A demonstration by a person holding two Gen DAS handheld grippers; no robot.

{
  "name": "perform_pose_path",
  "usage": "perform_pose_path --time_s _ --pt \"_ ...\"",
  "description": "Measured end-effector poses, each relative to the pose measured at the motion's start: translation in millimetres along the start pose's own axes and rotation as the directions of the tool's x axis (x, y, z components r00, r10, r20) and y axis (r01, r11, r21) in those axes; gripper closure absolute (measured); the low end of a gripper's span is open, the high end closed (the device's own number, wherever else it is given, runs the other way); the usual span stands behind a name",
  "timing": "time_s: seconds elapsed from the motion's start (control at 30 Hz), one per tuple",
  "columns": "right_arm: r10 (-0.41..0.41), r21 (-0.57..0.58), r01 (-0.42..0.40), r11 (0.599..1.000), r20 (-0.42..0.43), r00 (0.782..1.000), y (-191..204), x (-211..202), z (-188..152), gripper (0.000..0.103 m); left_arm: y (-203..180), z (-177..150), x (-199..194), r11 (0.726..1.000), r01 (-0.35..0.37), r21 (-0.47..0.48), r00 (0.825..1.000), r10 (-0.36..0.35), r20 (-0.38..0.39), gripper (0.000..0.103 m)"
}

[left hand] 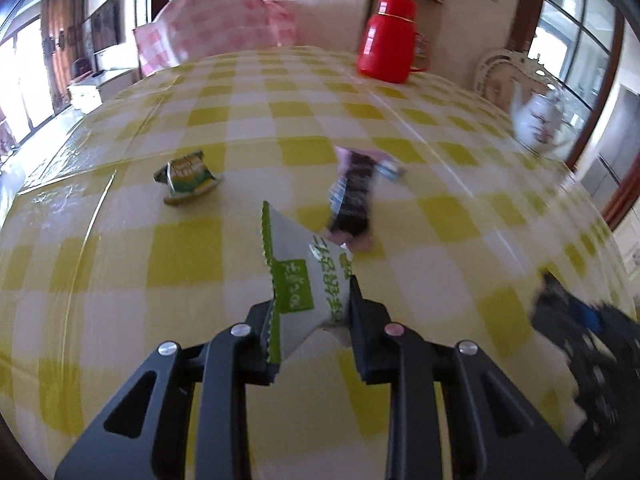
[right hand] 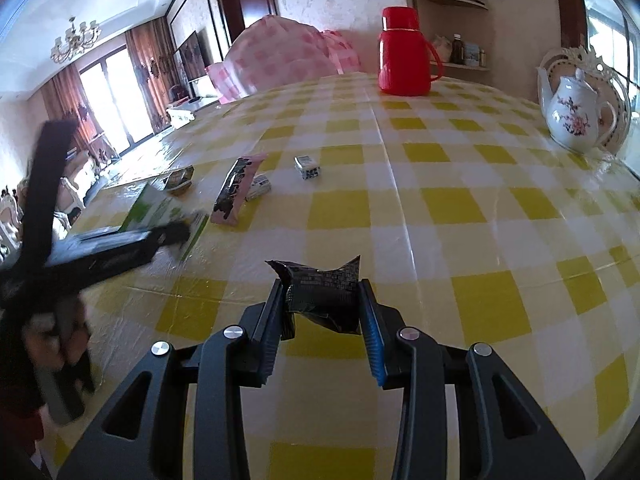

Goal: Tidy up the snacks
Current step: 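Grasp the green-and-white packet with the left gripper while the right holds the black packet, then carry both held packets from the table over the purple box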

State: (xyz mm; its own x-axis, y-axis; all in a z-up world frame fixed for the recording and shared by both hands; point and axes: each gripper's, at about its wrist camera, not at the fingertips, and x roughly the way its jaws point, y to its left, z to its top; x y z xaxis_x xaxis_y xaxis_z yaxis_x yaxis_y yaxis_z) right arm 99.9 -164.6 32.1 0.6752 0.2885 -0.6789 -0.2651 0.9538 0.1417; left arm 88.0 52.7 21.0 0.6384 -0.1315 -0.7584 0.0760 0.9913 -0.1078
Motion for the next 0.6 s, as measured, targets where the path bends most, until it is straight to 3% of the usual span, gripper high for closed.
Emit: perform_pose_path --time_s 0.3,0.6 --pt "0.007 0.037 -0.007 0.999 -0.003 1.0 -2.8 -0.4 -3.7 0.067 -23.2 -48.9 -51.2 0.995 0.027 0.098 1.0 -0.025 -0.018 0.075" --pt "0.035 0.05 -0.036 0.998 0.02 0.999 5.1 -20.1 -15.2 0.067 -2.8 -96.9 -104.9 0.989 0.002 0.148 1.0 -0.001 -0.008 0.075"
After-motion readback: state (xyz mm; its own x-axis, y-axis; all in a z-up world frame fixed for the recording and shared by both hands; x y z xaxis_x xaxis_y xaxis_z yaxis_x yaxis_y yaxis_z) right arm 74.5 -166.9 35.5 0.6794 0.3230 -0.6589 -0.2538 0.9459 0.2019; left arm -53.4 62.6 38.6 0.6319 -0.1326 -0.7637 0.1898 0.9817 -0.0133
